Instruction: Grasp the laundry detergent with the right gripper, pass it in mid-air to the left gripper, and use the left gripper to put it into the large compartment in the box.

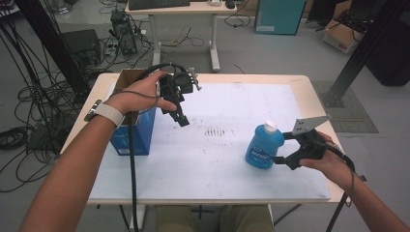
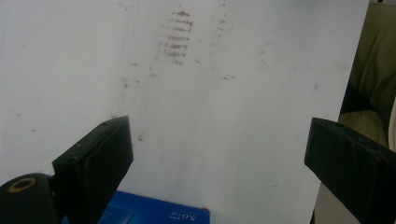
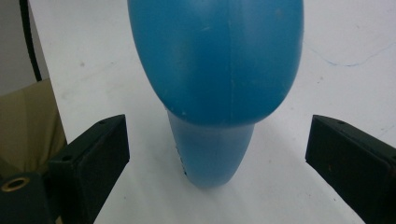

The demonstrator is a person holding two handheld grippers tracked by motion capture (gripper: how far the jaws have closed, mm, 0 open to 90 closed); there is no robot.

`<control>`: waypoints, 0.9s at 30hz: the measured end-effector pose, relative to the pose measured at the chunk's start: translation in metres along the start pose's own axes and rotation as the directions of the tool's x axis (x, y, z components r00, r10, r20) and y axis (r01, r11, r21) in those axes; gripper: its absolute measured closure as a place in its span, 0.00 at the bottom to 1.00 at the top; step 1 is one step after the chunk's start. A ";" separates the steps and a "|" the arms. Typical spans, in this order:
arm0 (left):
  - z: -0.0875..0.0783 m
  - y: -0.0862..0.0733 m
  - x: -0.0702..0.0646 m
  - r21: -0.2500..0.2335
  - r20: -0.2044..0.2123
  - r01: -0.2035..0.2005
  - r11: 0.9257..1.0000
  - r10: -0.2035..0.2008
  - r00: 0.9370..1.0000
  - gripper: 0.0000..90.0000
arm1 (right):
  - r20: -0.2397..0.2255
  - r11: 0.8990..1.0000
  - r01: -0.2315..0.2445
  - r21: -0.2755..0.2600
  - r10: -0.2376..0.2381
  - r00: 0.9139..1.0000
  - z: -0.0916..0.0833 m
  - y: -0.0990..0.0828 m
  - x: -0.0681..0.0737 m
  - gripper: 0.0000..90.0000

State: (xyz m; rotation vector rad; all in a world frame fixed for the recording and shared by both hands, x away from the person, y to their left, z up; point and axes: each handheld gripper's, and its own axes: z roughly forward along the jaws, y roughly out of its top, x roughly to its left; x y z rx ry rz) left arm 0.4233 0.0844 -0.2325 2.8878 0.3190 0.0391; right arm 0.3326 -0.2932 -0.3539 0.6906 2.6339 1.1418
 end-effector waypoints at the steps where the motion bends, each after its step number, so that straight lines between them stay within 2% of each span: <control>1: 0.000 0.000 0.000 0.000 -0.002 0.000 1.000 0.000 1.000 0.09 | -0.002 1.000 -0.002 -0.006 0.002 1.000 0.001 0.000 0.000 0.07; 8: 0.000 0.000 0.000 -0.004 -0.011 -0.006 1.000 0.006 1.000 0.09 | -0.005 0.999 -0.005 -0.032 0.005 1.000 0.007 -0.002 -0.001 0.08; 9: 0.000 0.000 0.001 0.007 -0.011 -0.018 1.000 0.018 1.000 0.09 | -0.008 0.999 -0.005 -0.033 0.004 1.000 0.008 -0.003 -0.001 0.08; 10: 0.000 -0.001 0.000 -0.002 -0.008 -0.005 1.000 0.005 1.000 0.09 | -0.009 0.999 -0.007 -0.039 0.007 1.000 0.009 -0.004 -0.002 0.08; 23: 0.001 0.000 0.000 0.001 -0.004 0.001 1.000 -0.001 1.000 0.09 | -0.006 0.995 0.008 -0.095 -0.009 1.000 0.021 -0.007 -0.002 0.11; 27: 0.000 0.000 0.000 0.009 -0.013 -0.015 1.000 0.015 1.000 0.09 | -0.005 0.994 0.011 -0.111 -0.011 1.000 0.024 -0.008 -0.002 0.12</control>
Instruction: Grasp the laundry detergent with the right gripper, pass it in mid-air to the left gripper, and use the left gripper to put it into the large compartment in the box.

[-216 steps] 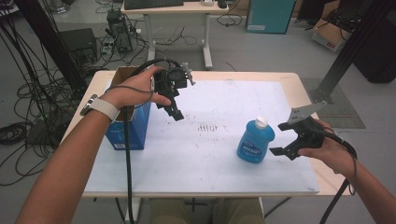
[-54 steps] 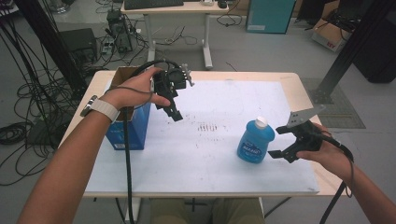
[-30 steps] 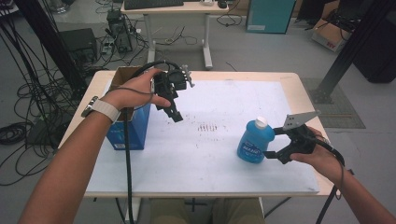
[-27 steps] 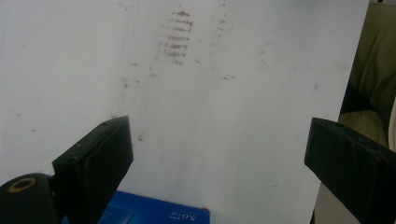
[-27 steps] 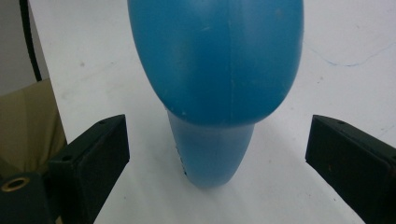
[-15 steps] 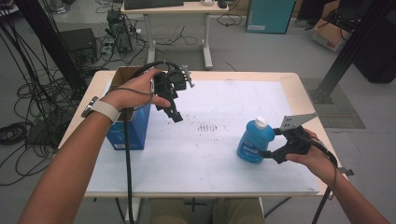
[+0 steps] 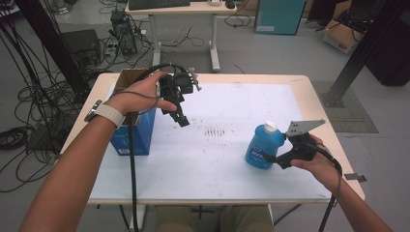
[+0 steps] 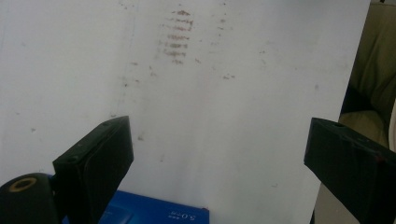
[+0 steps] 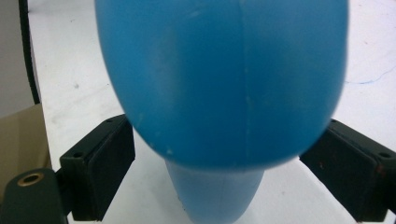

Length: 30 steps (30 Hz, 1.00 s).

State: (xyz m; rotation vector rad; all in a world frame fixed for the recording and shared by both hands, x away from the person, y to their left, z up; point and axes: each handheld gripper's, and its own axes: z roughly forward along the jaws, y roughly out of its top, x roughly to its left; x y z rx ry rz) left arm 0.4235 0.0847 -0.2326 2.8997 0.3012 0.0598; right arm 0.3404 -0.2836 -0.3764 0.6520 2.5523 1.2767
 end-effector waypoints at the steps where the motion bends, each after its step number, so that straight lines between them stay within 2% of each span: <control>1: 0.000 0.000 0.000 0.000 0.000 0.000 1.000 0.000 1.000 0.09 | 0.000 1.000 0.000 0.000 0.000 1.000 0.000 0.000 0.000 0.12; 9: 0.000 0.000 -0.001 -0.010 -0.002 0.015 1.000 -0.015 1.000 0.09 | 0.003 0.999 0.000 -0.038 0.000 1.000 0.003 -0.003 0.000 0.16; 11: 0.000 0.001 0.000 0.002 -0.004 0.001 1.000 -0.001 1.000 0.09 | 0.003 0.999 -0.003 -0.047 0.003 1.000 0.004 -0.004 0.000 0.17; 15: 0.001 0.001 -0.001 -0.009 -0.003 0.014 1.000 -0.014 1.000 0.09 | 0.001 0.998 -0.002 -0.065 0.002 1.000 0.007 -0.007 0.000 0.18; 16: 0.000 0.001 0.000 0.003 -0.006 -0.002 1.000 0.002 1.000 0.09 | -0.001 0.998 -0.006 -0.070 0.006 1.000 0.008 -0.008 0.000 0.19; 17: 0.001 0.001 -0.001 -0.007 -0.004 0.011 1.000 -0.011 1.000 0.09 | -0.001 0.997 -0.009 -0.074 0.009 1.000 0.008 -0.009 0.000 0.19; 19: 0.001 0.001 0.000 0.005 -0.005 0.000 1.000 0.000 1.000 0.09 | -0.002 0.996 -0.015 -0.087 0.014 1.000 0.009 -0.009 -0.001 0.20; 22: 0.001 0.001 -0.001 -0.007 -0.005 0.012 1.000 -0.012 1.000 0.09 | 0.000 0.996 -0.014 -0.093 0.014 1.000 0.010 -0.010 0.000 0.22; 24: 0.001 0.001 0.000 0.004 -0.005 -0.001 1.000 0.001 1.000 0.09 | -0.001 0.995 -0.011 -0.096 0.011 1.000 0.012 -0.010 0.000 0.23; 26: 0.001 0.001 -0.001 -0.010 -0.005 0.014 1.000 -0.014 1.000 0.09 | -0.001 0.995 -0.010 -0.099 0.010 1.000 0.013 -0.010 0.001 0.23; 27: 0.001 0.001 0.000 -0.003 -0.008 0.002 1.000 -0.002 1.000 0.09 | -0.002 0.995 -0.008 -0.102 0.007 1.000 0.013 -0.010 0.001 0.24; 29: 0.001 0.001 0.000 0.001 -0.005 0.002 1.000 -0.002 1.000 0.09 | -0.002 0.995 -0.005 -0.103 0.005 1.000 0.014 -0.011 0.001 0.25; 30: 0.001 0.001 -0.001 -0.007 -0.003 0.013 1.000 -0.013 1.000 0.09 | -0.002 0.994 -0.003 -0.106 0.003 1.000 0.015 -0.011 0.001 0.26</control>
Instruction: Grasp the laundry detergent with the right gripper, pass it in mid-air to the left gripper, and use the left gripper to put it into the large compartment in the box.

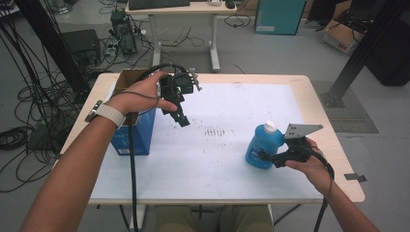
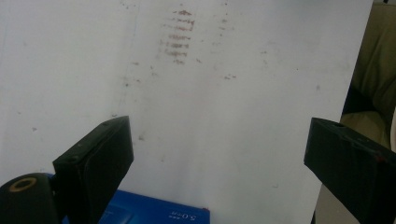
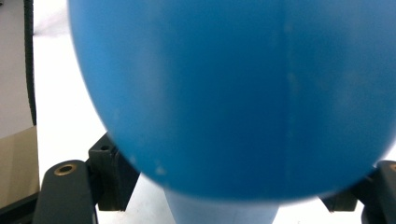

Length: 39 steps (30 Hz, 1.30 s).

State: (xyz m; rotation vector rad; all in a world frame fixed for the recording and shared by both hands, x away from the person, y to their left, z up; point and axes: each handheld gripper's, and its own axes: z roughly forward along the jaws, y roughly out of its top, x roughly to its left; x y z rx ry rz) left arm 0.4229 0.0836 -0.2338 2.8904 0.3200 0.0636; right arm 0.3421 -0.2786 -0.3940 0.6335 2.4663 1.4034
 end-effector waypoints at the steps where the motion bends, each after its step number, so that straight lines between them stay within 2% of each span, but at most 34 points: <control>1: 0.000 0.000 0.000 0.011 0.002 -0.009 1.000 0.009 1.000 0.09 | 0.003 1.000 -0.003 -0.003 0.003 1.000 0.000 0.000 0.000 0.26; 3: 0.000 0.000 0.001 0.014 0.006 -0.017 1.000 0.017 1.000 0.09 | 0.004 1.000 -0.010 -0.009 0.010 1.000 0.001 -0.001 0.001 0.28; 4: 0.001 0.000 0.000 0.000 0.007 0.006 1.000 -0.006 1.000 0.09 | 0.003 1.000 -0.007 -0.010 0.007 1.000 0.001 -0.001 0.001 0.28; 5: 0.001 -0.001 0.000 0.000 0.009 0.010 1.000 -0.010 1.000 0.09 | 0.003 1.000 -0.003 -0.012 0.003 1.000 0.001 -0.001 0.001 0.29; 12: 0.001 0.000 0.000 0.001 0.006 0.001 1.000 -0.001 1.000 0.09 | 0.011 1.000 -0.012 -0.027 0.012 1.000 0.003 -0.003 0.004 0.32; 13: 0.001 0.000 0.001 0.013 0.004 -0.013 1.000 0.013 1.000 0.09 | 0.010 0.999 -0.015 -0.032 0.015 1.000 0.003 -0.004 0.004 0.33; 15: 0.002 0.000 0.000 0.000 0.006 0.004 1.000 -0.004 1.000 0.09 | 0.007 0.999 -0.016 -0.042 0.017 1.000 0.004 -0.004 0.004 0.35; 17: 0.001 0.000 0.001 0.014 0.005 -0.010 1.000 0.010 1.000 0.09 | 0.007 0.999 -0.015 -0.048 0.015 1.000 0.006 -0.004 0.005 0.37; 22: 0.002 -0.001 0.000 0.002 0.003 0.004 1.000 -0.005 1.000 0.09 | 0.004 0.998 -0.016 -0.060 0.017 1.000 0.006 -0.005 0.005 0.42; 29: 0.003 0.000 0.000 0.002 0.006 0.005 1.000 -0.005 1.000 0.09 | 0.009 0.997 -0.029 -0.073 0.030 1.000 0.006 -0.007 0.006 0.45; 30: 0.003 0.000 0.001 0.010 0.006 -0.005 1.000 0.005 1.000 0.09 | 0.008 0.997 -0.028 -0.075 0.028 1.000 0.006 -0.007 0.005 0.45; 33: 0.004 -0.001 0.000 0.005 0.014 0.012 1.000 -0.012 1.000 0.09 | 0.012 0.997 -0.027 -0.078 0.028 1.000 0.006 -0.007 0.006 0.45; 39: 0.004 -0.001 0.000 0.005 0.013 0.011 1.000 -0.011 1.000 0.09 | 0.014 0.996 -0.025 -0.087 0.026 1.000 0.007 -0.008 0.006 0.46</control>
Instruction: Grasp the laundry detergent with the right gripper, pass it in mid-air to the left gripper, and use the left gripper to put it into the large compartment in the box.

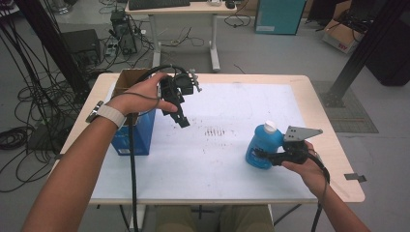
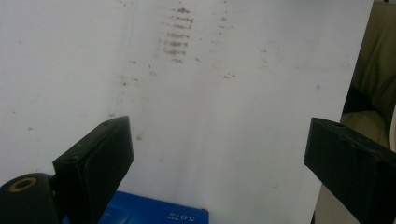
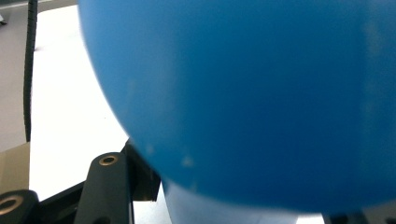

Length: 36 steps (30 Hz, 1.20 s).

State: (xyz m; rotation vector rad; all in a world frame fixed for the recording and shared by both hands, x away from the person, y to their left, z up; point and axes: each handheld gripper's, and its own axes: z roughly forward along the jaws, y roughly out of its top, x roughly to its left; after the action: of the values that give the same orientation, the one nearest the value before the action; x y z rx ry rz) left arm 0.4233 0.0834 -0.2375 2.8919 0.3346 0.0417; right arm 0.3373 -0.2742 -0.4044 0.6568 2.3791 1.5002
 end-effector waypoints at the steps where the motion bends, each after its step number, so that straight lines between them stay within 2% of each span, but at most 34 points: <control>1: 0.000 0.000 0.000 -0.003 -0.003 0.002 1.000 -0.002 1.000 0.09 | 0.001 1.000 0.001 -0.002 -0.001 1.000 0.000 0.000 0.000 0.46; 8: 0.001 0.000 0.000 -0.005 -0.001 0.001 1.000 -0.001 1.000 0.09 | -0.004 1.000 0.002 -0.001 -0.002 1.000 0.000 -0.001 0.000 0.46; 9: 0.000 0.001 0.001 0.007 -0.006 -0.021 1.000 0.021 1.000 0.10 | -0.005 1.000 0.003 0.001 -0.003 1.000 0.000 -0.001 0.000 0.46; 10: 0.001 0.001 0.000 -0.005 -0.001 0.000 1.000 0.000 1.000 0.10 | -0.002 1.000 0.006 0.000 -0.006 1.000 0.000 0.000 0.000 0.46; 14: 0.000 0.001 0.000 0.001 0.004 -0.003 1.000 0.003 1.000 0.10 | -0.001 1.000 0.006 -0.001 -0.006 1.000 0.000 0.000 0.000 0.46; 16: 0.000 0.001 0.002 0.010 -0.004 -0.023 1.000 0.023 1.000 0.10 | -0.002 1.000 0.005 -0.001 -0.005 1.000 0.000 0.000 0.000 0.46; 18: 0.000 0.001 0.001 0.009 -0.005 -0.022 1.000 0.022 1.000 0.10 | -0.002 1.000 0.006 0.001 -0.006 1.000 0.000 0.000 0.000 0.46; 20: 0.001 0.001 0.000 -0.003 0.000 -0.001 1.000 0.001 1.000 0.10 | -0.003 1.000 0.006 0.005 -0.006 1.000 0.000 0.000 0.000 0.46; 36: 0.000 0.000 0.000 -0.005 -0.001 0.001 1.000 -0.001 1.000 0.10 | -0.004 1.000 0.001 0.003 -0.001 1.000 0.000 0.000 0.000 0.47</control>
State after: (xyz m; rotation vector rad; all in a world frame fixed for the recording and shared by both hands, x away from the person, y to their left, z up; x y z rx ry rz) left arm 0.4234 0.0834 -0.2376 2.8873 0.3359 0.0442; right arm 0.3374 -0.2745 -0.4044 0.6542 2.3854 1.4992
